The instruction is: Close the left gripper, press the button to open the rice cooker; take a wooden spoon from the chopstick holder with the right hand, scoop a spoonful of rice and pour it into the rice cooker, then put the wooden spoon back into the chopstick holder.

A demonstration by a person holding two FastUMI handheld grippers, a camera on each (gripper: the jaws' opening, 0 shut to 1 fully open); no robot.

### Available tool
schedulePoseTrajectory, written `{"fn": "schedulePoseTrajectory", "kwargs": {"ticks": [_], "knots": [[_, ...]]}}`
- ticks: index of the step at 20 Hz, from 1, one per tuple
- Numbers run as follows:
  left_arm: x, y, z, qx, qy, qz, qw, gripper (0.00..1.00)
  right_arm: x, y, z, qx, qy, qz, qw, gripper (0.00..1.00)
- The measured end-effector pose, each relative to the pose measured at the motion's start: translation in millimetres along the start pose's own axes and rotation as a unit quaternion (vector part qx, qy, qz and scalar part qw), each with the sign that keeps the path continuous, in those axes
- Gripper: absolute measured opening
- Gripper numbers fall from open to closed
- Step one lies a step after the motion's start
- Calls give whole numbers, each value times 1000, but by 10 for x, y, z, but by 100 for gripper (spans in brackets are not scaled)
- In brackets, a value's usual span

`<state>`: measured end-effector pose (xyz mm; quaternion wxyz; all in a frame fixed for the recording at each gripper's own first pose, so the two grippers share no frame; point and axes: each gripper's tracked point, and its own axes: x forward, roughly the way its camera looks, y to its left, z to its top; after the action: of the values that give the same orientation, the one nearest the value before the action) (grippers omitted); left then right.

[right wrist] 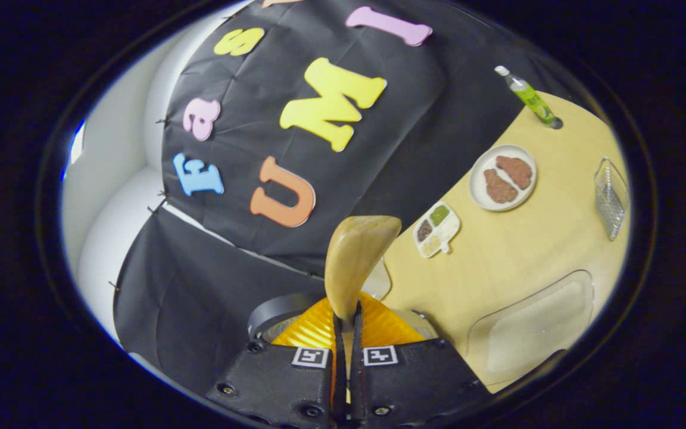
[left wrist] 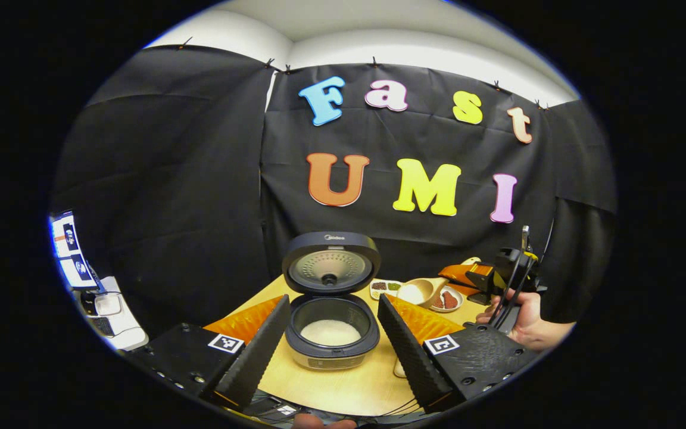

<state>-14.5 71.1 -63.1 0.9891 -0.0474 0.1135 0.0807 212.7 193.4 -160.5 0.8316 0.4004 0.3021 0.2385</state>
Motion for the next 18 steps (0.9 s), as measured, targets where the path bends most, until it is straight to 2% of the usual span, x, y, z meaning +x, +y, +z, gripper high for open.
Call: {"fn": "schedulePoseTrajectory", "kwargs": {"ticks": [6,11,15,18], "knots": [[-179,383,-10,-11,-5,42,999,95,489,268,-545,-132,24,-11,991,8],[-270,618,-24,-15,-7,60,998,95,702,259,-787,-214,27,-41,976,8],[-293,748,-18,-20,-10,66,998,95,756,256,-842,-312,9,-66,948,8],[-316,846,14,-24,-14,72,997,95,796,291,-919,-371,0,-67,926,8]]}}
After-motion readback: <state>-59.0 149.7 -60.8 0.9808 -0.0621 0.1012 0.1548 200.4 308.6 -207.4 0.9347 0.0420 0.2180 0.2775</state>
